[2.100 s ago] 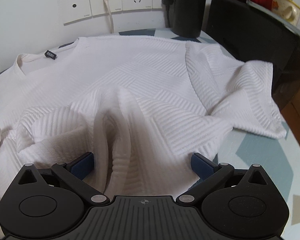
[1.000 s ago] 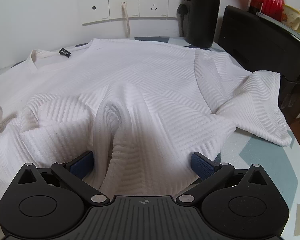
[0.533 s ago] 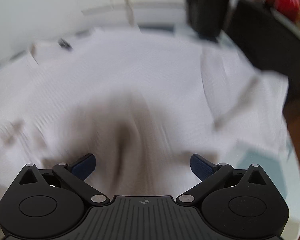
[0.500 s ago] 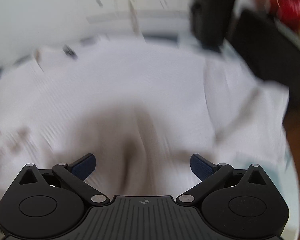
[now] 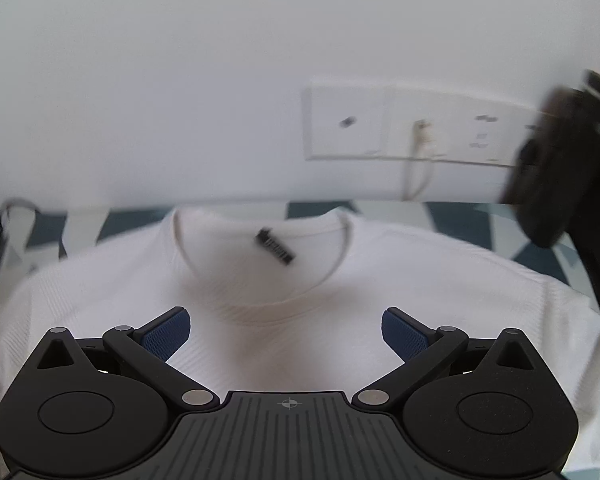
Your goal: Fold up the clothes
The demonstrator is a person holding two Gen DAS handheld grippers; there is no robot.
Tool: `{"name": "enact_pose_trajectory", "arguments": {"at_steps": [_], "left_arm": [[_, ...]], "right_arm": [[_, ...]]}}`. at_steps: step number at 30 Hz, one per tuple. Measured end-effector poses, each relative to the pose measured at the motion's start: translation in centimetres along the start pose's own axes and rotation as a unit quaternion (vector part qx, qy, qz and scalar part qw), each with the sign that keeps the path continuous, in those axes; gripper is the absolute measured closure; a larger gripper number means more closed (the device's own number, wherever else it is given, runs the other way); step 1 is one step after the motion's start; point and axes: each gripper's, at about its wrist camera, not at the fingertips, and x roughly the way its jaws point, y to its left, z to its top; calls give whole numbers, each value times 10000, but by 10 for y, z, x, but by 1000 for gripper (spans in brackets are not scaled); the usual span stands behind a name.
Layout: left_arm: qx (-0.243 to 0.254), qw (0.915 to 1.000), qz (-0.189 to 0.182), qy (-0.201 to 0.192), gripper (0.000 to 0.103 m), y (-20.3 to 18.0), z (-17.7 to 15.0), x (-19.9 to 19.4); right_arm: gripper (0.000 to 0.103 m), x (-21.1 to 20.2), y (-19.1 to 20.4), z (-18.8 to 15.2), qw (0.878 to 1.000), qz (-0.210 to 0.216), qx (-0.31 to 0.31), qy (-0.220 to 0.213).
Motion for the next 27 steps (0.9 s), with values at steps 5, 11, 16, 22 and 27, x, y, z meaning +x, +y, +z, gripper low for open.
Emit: {"name": "enact_pose_trajectory", "arguments": {"at_steps": [5,11,16,22,27], "left_arm": [[-249,9996,-131,-81,39,11,2,-2],[-220,9997,-64,-27,39,23,12,1],[-224,9986,439,-201,39,18,32,16],[-347,9949,728,-605,82,9,66,37],[-330,9917,912,-846,91,-7,79,34]], "right_arm": [[1,31,23,-28,9979,-420,-350,347],[1,28,-9,-71,9977,-459,260,415],[1,29,-30,-101,9961,-583,323,577],[1,22,-40,-115,9964,-675,369,347],[1,18,-56,-111,9946,-923,448,150]]}}
